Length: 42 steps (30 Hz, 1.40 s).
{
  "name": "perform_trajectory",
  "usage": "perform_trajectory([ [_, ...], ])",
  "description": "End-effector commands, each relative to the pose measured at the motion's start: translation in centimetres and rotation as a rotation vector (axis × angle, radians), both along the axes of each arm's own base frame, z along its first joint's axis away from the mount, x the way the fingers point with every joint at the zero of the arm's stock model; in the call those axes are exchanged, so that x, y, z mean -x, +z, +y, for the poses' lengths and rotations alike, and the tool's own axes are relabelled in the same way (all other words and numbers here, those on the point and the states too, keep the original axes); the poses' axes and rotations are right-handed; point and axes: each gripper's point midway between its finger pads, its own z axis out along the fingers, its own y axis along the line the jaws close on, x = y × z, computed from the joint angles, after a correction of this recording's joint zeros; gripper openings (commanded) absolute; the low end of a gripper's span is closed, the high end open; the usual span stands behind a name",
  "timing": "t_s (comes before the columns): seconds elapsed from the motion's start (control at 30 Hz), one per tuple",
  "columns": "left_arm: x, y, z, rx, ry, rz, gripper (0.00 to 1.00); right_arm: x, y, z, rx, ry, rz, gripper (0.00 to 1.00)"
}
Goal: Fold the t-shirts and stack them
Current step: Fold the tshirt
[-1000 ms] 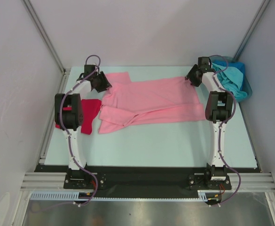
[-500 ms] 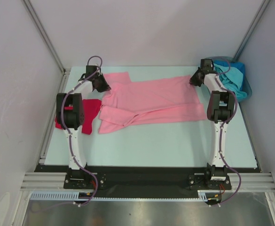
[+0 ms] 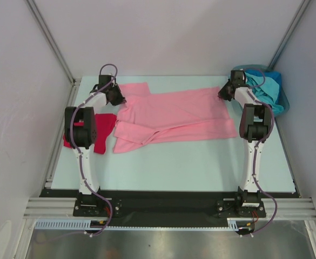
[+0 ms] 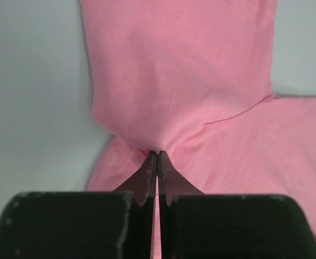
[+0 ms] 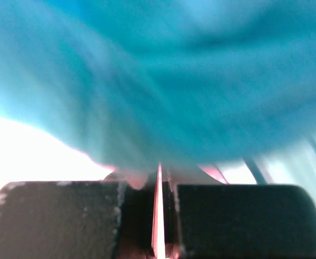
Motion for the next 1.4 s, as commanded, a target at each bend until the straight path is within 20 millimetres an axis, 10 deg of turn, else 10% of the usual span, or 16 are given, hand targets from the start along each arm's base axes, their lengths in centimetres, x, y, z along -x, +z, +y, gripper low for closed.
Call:
perform_trajectory([
  [0.0,-1.0,4.9,-0.1,-0.001,0.014,-0.111,0.01,1.2,1.5,-1.0,0.035,-0.033,0.004,0.00],
  [0.33,-0.9,8.3,-0.4,0.021,0.023,-0.170,0.01,1.7,3.7,-0.6,0.015,-0.030,-0.091,0.00],
  [1.3,1.1,8.8,-0.3,0.009,0.020,-0.168,0.00,4.0,6.6,-3.2,0.022,-0.132,-0.155,0.00],
  [1.37,1.1,8.7,-0.4,0.013,0.015,-0.167,0.00,3.7,5.5,-2.6,0.015,-0.110,-0.114,0.19],
])
